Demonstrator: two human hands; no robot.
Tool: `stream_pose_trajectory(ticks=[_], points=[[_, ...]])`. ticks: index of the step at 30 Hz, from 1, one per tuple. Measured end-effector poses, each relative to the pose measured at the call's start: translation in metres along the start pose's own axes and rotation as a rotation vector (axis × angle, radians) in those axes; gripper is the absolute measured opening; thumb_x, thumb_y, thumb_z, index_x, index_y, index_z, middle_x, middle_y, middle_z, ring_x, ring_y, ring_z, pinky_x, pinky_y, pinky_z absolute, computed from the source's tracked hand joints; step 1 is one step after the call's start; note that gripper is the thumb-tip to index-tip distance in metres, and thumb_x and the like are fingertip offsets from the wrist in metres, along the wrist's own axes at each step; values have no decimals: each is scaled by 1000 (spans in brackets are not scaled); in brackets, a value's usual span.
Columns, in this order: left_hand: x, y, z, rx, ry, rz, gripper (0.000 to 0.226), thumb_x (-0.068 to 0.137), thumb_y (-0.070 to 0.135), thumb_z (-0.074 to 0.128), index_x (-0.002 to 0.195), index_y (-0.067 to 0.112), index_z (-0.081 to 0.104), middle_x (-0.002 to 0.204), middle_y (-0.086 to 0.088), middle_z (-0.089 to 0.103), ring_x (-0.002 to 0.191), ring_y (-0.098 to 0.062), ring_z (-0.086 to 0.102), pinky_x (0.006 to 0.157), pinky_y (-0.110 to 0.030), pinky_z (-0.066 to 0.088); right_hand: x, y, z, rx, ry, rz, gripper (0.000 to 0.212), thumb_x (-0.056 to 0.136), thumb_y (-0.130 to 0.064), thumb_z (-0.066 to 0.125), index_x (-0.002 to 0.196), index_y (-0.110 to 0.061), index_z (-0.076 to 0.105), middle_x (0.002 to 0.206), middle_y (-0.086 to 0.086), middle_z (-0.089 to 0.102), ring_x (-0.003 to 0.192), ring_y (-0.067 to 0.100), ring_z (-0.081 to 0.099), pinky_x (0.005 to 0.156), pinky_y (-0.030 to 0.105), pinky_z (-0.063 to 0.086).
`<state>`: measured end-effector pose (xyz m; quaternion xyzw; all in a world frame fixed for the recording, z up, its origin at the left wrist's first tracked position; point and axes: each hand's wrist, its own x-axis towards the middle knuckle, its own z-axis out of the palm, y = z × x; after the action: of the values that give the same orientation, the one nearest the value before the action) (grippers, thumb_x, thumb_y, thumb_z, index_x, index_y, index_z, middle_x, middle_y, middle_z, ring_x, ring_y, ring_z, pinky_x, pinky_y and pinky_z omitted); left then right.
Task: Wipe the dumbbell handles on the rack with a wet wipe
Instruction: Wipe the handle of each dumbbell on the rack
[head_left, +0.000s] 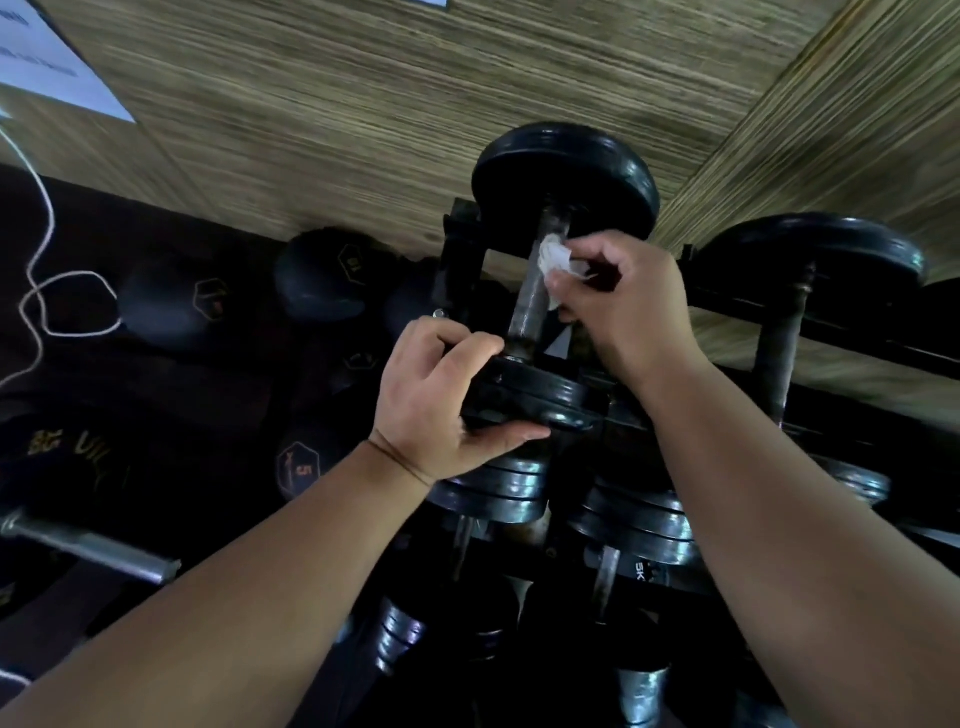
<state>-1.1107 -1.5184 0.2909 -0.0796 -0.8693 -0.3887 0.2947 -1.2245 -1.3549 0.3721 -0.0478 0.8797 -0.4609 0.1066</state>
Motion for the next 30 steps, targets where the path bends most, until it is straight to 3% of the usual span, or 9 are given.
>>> stream_pose_trajectory(ticks=[4, 6, 9, 12, 18, 21, 24, 26, 30], points=[[-3, -1, 3, 1, 12, -18, 76, 79, 74, 71, 121, 14, 54, 105, -13, 56, 89, -31, 60, 74, -46, 56, -12, 4, -3, -55, -161, -109, 18, 82, -18, 83, 98, -22, 75, 95, -13, 68, 82, -7, 65, 74, 10, 49], [-6, -2, 3, -10, 21, -47, 76, 79, 75, 71, 122, 14, 53, 108, -10, 54, 92, -29, 58, 76, -45, 55, -5, -1, -4, -117, -113, -148, 20, 82, -22, 83, 99, -27, 75, 95, -13, 69, 82, -8, 64, 74, 8, 47], [-8, -3, 3, -29, 21, -76, 77, 79, 74, 71, 123, 13, 52, 104, -19, 58, 91, -31, 58, 76, -45, 54, 14, -12, -1, -162, 22, -152, 16, 83, -28, 80, 98, -32, 74, 94, -15, 71, 83, -7, 65, 75, 9, 50], [-7, -3, 2, -42, -8, -62, 76, 79, 72, 73, 123, 13, 52, 101, -20, 58, 89, -31, 57, 76, -45, 53, 16, -12, 2, -235, 31, -209, 13, 87, -31, 77, 99, -27, 76, 95, -14, 69, 79, -12, 61, 71, 2, 45], [-7, 0, 3, -38, 1, -58, 76, 79, 73, 70, 122, 13, 52, 98, -21, 57, 84, -30, 56, 77, -42, 53, -11, -2, -6, -346, -222, -380, 16, 83, -20, 82, 99, -18, 77, 101, -4, 70, 85, -14, 59, 77, 1, 41], [-6, 0, 3, -43, 14, -56, 75, 77, 71, 72, 121, 14, 52, 97, -20, 57, 83, -30, 56, 76, -40, 52, 3, -10, -7, -412, -100, -415, 21, 88, -19, 76, 109, -14, 76, 103, -3, 66, 80, -6, 57, 74, -1, 40], [-6, -1, 4, -41, 30, -51, 76, 77, 72, 73, 122, 13, 53, 97, -19, 57, 83, -27, 54, 76, -36, 50, 15, -13, -2, -489, 7, -442, 23, 93, -15, 69, 115, -10, 73, 111, -2, 60, 90, 3, 58, 76, -4, 39], [-7, -2, 4, -42, 38, -42, 77, 77, 71, 74, 122, 12, 53, 96, -19, 57, 82, -26, 54, 76, -36, 49, 12, -9, 1, -547, -82, -489, 24, 95, -13, 65, 118, -9, 70, 119, 3, 59, 97, 5, 59, 82, 0, 42], [-9, -4, 7, -53, 49, -34, 78, 74, 70, 77, 122, 12, 55, 98, -18, 57, 84, -23, 54, 82, -36, 49, 3, -11, -10, -629, -383, -633, 25, 97, -21, 61, 120, -11, 67, 121, 1, 55, 98, 11, 63, 85, 21, 54]])
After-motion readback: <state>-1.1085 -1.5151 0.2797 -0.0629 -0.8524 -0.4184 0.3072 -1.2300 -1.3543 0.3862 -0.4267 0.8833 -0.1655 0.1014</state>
